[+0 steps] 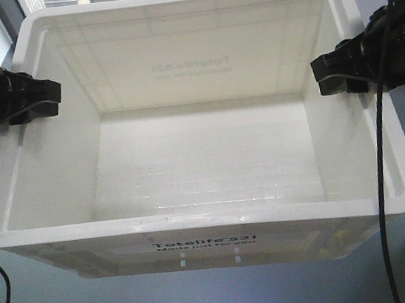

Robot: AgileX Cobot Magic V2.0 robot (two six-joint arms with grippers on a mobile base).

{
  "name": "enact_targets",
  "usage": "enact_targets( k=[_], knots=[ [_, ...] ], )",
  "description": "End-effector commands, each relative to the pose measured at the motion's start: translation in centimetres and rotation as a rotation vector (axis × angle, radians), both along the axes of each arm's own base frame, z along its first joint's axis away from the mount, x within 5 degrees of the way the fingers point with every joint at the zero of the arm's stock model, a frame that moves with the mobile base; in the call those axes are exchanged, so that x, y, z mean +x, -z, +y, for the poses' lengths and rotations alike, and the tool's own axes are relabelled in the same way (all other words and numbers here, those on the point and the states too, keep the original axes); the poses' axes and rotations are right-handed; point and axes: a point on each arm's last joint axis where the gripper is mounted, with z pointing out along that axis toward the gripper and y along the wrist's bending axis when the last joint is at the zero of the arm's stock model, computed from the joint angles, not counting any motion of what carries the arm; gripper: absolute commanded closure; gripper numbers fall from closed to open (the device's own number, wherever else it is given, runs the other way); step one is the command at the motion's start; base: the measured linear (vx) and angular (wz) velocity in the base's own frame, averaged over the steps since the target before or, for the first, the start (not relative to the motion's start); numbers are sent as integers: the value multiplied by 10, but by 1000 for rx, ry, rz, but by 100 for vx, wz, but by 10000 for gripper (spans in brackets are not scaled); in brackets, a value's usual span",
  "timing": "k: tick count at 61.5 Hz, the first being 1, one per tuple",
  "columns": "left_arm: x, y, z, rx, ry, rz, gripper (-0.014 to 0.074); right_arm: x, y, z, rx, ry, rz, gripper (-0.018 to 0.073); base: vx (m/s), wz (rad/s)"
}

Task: Move bin from left to right shelf
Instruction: 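Keep holding the crate while the base turns toward the other shelf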

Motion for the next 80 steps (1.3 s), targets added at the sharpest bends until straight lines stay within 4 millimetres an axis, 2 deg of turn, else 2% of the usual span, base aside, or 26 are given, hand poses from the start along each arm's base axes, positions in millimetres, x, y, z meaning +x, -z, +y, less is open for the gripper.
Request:
enact_targets(
  k=[1, 40, 80],
  knots=[
    [-4, -33, 0, -36, -3, -172, 598, -1, -26, -4, 5, 8, -158, 564, 40, 46],
    [-4, -33, 0, -36, -3, -172, 598, -1, -26, -4, 5, 8, -158, 564, 34, 60],
    [-4, -33, 0, -36, -3, -172, 598, -1, -26, -4, 5, 8, -158, 564, 16, 76]
  ],
)
